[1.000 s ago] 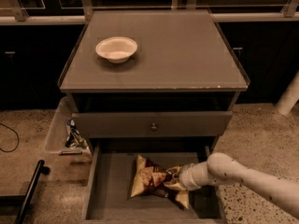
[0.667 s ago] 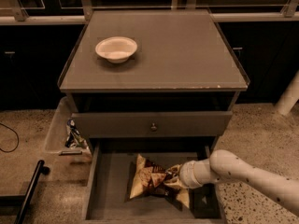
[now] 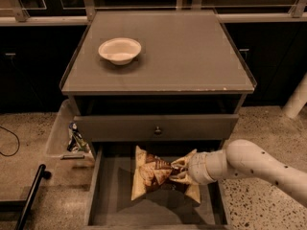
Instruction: Pick brown chip bag from middle drawer and place on counter
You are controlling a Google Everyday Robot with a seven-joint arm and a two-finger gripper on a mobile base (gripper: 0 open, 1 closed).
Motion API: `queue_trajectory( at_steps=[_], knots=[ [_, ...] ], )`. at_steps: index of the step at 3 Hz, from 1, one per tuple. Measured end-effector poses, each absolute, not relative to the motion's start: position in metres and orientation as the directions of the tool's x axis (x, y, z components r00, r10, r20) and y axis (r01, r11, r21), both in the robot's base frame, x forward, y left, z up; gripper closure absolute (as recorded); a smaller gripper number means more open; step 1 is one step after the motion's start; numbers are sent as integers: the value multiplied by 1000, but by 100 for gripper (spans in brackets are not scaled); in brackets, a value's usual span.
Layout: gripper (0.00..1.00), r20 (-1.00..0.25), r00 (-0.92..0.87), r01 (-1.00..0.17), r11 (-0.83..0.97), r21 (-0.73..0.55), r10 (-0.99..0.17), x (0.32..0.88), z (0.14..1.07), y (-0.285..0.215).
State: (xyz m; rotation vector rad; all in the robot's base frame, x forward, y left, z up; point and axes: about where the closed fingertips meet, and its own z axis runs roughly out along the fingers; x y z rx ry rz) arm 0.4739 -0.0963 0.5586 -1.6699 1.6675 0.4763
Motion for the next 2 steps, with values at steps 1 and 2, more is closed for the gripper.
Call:
queue_trajectory(
  at_steps=[1, 2],
  knots=[
    [100, -703, 96, -970, 93, -226, -705, 474, 559, -96],
    [100, -666, 174, -951, 51, -304, -725, 464, 599, -87]
  ],
)
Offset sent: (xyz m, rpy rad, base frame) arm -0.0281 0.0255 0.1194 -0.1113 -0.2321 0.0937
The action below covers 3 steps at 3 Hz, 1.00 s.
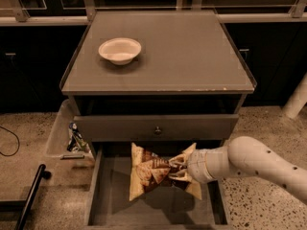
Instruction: Pick brown chip bag from middle drawer and place on counter
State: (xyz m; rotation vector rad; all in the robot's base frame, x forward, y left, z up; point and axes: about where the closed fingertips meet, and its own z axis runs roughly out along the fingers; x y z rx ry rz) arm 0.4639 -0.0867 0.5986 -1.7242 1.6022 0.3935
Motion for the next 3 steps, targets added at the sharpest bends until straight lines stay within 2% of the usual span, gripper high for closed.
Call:
queue_trajectory(
  at_steps=[1, 2, 3],
  knots=[
    [100, -603, 287, -909, -13, -417, -744, 453, 682, -75],
    [100, -567, 352, -876, -49, -480, -745, 456, 762, -73],
    [100, -560, 378, -853, -41, -521, -737, 471, 834, -93]
  ],
)
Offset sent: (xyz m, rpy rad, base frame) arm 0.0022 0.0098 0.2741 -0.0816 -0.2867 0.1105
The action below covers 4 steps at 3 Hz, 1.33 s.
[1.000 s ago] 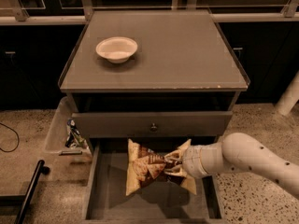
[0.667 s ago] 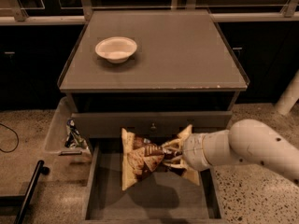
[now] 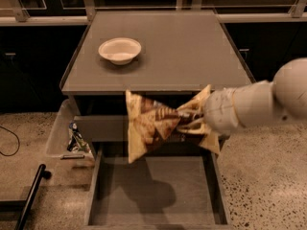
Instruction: Pick brown chip bag from middle drawer and place on counter
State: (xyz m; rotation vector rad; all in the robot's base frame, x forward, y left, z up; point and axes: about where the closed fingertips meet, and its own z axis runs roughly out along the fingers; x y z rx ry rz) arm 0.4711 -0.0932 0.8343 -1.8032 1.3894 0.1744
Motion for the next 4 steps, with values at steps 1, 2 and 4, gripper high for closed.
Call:
queue_trajectory(
  at_steps=[1, 2, 4],
  knots=[
    [100, -586, 378, -815, 42, -578, -717, 498, 894, -131],
    [100, -585, 378, -815, 42, -578, -717, 499, 894, -131],
    [100, -596, 382, -788, 88, -609, -707, 556, 918, -143]
  ],
)
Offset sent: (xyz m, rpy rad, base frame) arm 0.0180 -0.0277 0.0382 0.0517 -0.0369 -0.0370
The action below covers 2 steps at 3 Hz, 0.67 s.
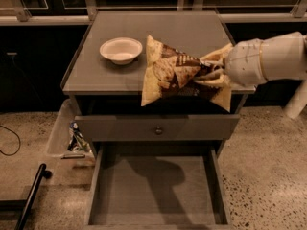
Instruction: Pick brown chip bag from middle drawer and place on counter
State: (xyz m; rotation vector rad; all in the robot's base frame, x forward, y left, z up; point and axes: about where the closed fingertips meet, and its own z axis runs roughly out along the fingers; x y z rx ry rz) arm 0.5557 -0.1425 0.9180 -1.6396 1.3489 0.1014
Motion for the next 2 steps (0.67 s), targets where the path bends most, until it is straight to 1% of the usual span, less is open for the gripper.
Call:
queue_trajectory(
  at_steps=[2],
  knots=[
    [100, -666, 343, -796, 171, -580, -662, 640, 938, -149]
  ],
)
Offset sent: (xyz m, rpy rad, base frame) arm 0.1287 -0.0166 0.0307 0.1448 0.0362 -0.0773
